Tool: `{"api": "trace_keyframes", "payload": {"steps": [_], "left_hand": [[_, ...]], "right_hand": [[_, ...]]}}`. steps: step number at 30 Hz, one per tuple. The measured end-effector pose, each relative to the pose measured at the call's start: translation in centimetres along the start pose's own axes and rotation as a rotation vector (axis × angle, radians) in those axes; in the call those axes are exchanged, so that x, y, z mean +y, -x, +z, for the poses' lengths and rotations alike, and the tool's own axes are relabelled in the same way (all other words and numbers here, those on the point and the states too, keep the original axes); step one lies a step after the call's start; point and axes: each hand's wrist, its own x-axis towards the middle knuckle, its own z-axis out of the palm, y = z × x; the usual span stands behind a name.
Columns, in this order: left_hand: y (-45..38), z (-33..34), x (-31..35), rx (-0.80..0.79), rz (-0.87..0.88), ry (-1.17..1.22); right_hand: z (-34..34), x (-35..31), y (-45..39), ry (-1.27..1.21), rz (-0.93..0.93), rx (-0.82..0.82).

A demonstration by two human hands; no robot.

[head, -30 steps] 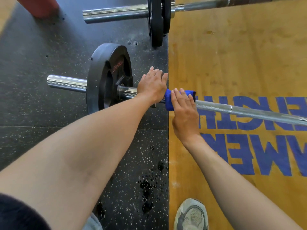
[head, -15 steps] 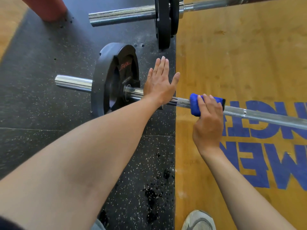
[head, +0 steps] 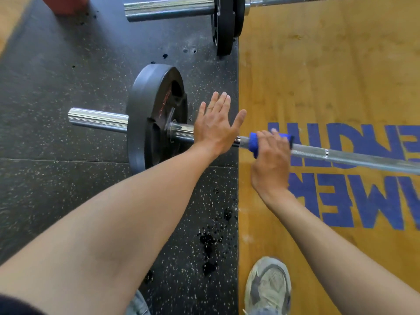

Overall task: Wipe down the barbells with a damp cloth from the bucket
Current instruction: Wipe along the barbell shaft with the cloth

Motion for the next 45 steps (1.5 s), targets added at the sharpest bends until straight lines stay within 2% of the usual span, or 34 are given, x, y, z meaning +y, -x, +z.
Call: {"api": "trace_keyframes", "payload": {"steps": [3,5,7,9,13,17,20,23,26,29,33,39,45], "left_hand": [[2.4,0.4,-0.1,0.023,0.012,-0.011],[4.1,0.7,-0.3,0.059,0.014,-0.031],[5.8,1.0,-0.4,0.110,0.021,-0.037],[7.5,1.4,-0.4,0.162,0.023,-0.024],[10.2,2.0,-0.8,0.194,0.053,0.000],[12.2,2.4,-1.5,0.242,0.084,0.009],[13.4,2.7,-1.4,0.267,0.091,0.017],[14.3,3.0,-1.5,0.271,0.102,0.017],[14.9,3.1,-1.6,0.300,0.108,0.021],[15.4,3.2,-1.8,0.311,0.110,0.040],[15.8,3.3,-1.8,0.314,0.121,0.071],[15.8,3.5,-2.0,0.344,0.135,0.114],[15.7,3.5,-2.1,0.349,0.145,0.107]], "right_hand": [[-0.3,-0.8,2.0,0.010,-0.232,-0.057],[-1.2,1.1,3.0,0.040,-0.179,-0.005],[-2.1,2.2,4.6,0.035,0.010,0.071],[-2.4,1.2,5.7,0.009,0.094,0.086],[-3.5,-1.7,6.4,0.013,-0.119,-0.054],[-5.6,-0.2,5.8,-0.003,-0.096,0.095],[-5.0,0.5,7.2,0.073,-0.228,0.133],[-3.9,-0.2,8.5,0.087,-0.220,0.107],[-3.7,-0.5,10.0,0.071,-0.252,0.006],[-4.1,-0.9,11.1,-0.038,-0.155,-0.114],[-4.4,-2.0,10.7,-0.061,0.026,-0.084],[-4.7,-2.3,10.9,-0.008,-0.172,-0.072],[-3.9,-2.1,11.5,0.115,-0.265,-0.016]]}}
